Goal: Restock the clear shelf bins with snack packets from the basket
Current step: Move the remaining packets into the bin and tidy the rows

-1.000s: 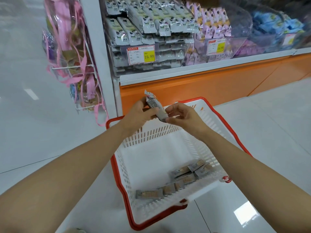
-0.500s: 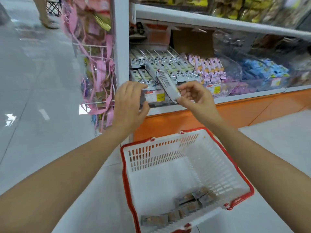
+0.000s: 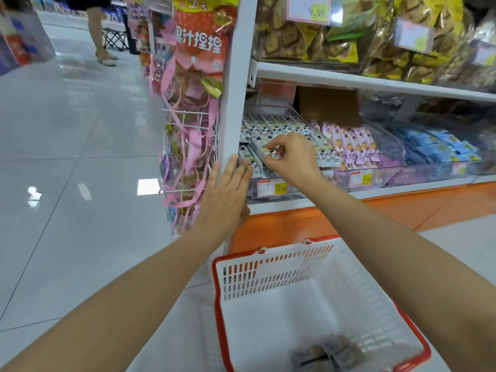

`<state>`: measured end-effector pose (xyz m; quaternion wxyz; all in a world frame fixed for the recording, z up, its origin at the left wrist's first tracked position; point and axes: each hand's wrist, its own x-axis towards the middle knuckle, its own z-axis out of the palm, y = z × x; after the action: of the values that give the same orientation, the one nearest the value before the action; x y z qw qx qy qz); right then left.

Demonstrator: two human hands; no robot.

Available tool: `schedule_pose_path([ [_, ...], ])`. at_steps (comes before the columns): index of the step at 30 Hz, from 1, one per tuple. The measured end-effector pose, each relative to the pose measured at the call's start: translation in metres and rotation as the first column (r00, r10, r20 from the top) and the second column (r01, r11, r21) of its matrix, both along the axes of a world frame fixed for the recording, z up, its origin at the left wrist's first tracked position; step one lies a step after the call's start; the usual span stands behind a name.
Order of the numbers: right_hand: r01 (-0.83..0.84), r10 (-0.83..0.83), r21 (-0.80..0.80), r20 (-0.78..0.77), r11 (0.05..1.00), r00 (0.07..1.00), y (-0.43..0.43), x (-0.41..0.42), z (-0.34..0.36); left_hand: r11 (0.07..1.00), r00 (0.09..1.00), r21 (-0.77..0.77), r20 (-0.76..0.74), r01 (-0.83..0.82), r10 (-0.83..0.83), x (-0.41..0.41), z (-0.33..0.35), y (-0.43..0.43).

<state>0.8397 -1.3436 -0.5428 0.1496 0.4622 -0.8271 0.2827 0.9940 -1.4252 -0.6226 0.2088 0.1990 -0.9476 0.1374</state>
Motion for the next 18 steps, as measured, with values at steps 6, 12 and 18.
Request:
schedule_pose_path([
  [6,-0.029,0.029,0.005,0.002,1.000,1.000,-0.003,-0.006,-0.011,0.999,1.000,0.018,0.000,0.026,-0.026,0.001,0.000,0.002],
  [12,-0.225,0.254,-0.191,0.141,0.955,0.957,0.029,-0.004,-0.013,0.974,0.951,0.090,-0.251,0.207,-0.179,-0.003,-0.004,0.011],
  [18,-0.240,0.313,-0.227,0.386,0.944,0.868,0.093,-0.013,-0.055,0.898,0.866,0.088,-0.320,0.432,-0.385,-0.016,-0.029,0.036],
])
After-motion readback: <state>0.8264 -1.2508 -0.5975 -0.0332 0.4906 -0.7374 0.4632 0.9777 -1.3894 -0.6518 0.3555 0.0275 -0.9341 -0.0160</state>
